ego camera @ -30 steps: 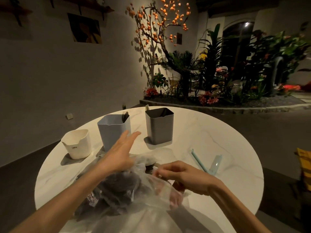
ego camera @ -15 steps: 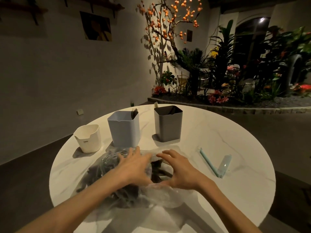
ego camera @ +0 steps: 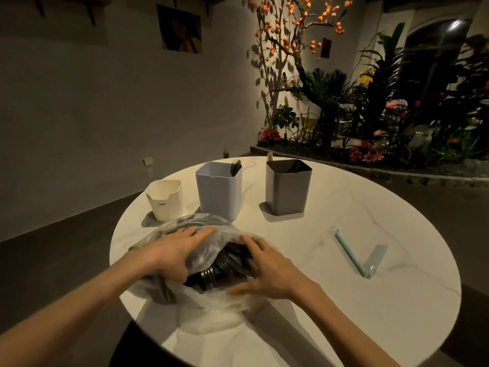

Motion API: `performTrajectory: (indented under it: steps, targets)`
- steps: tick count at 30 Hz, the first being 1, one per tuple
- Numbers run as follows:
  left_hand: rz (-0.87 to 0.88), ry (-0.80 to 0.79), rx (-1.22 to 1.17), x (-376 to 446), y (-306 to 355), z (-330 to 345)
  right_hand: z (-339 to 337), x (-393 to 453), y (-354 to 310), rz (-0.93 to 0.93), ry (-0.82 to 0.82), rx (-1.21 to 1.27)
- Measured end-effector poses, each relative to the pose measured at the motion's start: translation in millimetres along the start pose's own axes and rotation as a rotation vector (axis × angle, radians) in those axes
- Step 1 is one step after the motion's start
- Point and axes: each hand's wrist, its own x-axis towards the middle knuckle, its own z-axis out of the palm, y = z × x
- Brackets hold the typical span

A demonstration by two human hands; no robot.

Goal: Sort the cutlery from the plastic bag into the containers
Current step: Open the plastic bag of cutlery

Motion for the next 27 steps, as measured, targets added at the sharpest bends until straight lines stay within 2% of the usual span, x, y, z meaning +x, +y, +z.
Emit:
performTrajectory:
  steps: [3,7,10,13,17,21,24,27]
  targets:
    - [0.112,0.145,-0.152,-16,4,1,-13,2,-11,0.033,0.141,-0.03]
    - [0.227,0.389,-0.333,-31,24,-1,-23,1,-29,0.148,0.261,-0.206]
    - [0.315,0.518,-0.438,-31,27,-5,-23,1,-44,0.051,0.342,-0.222]
    - [0.38,0.552,-0.48,-30,25,-9,-10,16,-55,0.029,0.233,-0.142]
    - [0.352,0.566,-0.564,-29,27,-10,12,46,-56,0.226,0.062,-0.224]
    - [0.298,0.541,-0.599,-35,26,-10,8,64,-59,0.33,-0.063,-0.207]
    - [0.308,0.533,-0.634,-37,25,-11,11,69,-56,0.368,-0.075,-0.254]
    - [0.298,0.547,-0.707,-34,22,-11,13,61,-54,0.325,-0.055,-0.373]
